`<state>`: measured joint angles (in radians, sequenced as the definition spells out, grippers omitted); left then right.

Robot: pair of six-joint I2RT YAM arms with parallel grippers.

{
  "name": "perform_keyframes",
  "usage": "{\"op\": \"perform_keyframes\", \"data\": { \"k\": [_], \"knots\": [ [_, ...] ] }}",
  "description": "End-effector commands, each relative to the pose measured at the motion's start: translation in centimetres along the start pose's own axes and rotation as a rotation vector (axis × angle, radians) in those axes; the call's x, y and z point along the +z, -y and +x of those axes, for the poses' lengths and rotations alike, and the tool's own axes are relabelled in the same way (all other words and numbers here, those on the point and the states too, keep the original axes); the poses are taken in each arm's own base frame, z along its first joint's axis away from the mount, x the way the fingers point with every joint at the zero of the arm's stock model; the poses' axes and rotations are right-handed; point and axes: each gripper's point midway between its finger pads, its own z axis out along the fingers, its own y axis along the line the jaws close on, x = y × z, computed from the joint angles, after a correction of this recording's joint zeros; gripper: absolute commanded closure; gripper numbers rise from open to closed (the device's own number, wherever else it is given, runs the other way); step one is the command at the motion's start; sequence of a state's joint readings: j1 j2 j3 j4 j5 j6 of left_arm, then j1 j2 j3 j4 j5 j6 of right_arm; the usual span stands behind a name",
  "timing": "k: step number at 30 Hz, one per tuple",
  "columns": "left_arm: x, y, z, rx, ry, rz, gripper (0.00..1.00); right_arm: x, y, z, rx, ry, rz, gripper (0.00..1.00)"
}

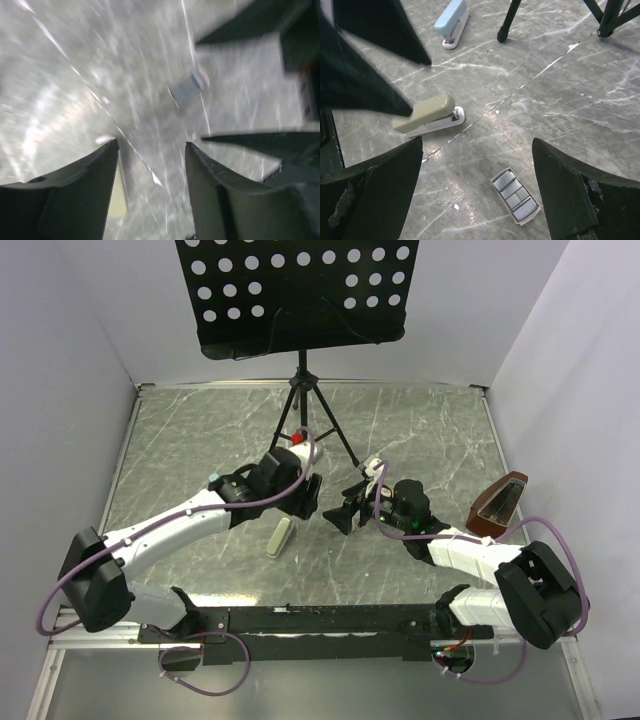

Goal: Load the staples into the stapler

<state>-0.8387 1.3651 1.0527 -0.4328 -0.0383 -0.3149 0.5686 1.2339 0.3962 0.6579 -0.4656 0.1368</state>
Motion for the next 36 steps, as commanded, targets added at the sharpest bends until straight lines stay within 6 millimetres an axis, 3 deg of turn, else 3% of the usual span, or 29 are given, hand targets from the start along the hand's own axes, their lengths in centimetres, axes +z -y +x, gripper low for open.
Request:
{"op": "perform_keyframes", "data": {
  "k": [1,7,20,23,29,36],
  "knots": [
    [0.3,-3.2,0.5,-0.072,-0.042,-0.195,0.31,-0.2,-0.1,-1.4,-0.028,0.051,-0.002,0.04],
    [1.9,-4.3,3.8,-0.109,-0.157,-0.259,0.31,-0.3,-0.2,-1.4,-0.027,0.052,-0.004,0.04],
    [3.6,-5.5,7.2,-0.089,-0.294,-0.316,0.39,-0.2,-0.2,-1.4,-0.022,0.051,-0.006,0.04],
    [4.1,-5.6,7.9,-0.092,-0.318,-0.318,0.47,-0.2,-0.1,-1.3,-0.020,0.048,-0.007,0.04],
    [4.8,-5.7,9.0,-0.096,-0.342,-0.305,0.78,-0.1,-0.3,-1.4,-0.018,0.048,-0.013,0.04],
    [5.6,-5.5,12.0,-0.121,-0.406,-0.276,0.98,-0.1,-0.3,-1.4,-0.020,0.049,-0.015,0.04]
  ]
}}
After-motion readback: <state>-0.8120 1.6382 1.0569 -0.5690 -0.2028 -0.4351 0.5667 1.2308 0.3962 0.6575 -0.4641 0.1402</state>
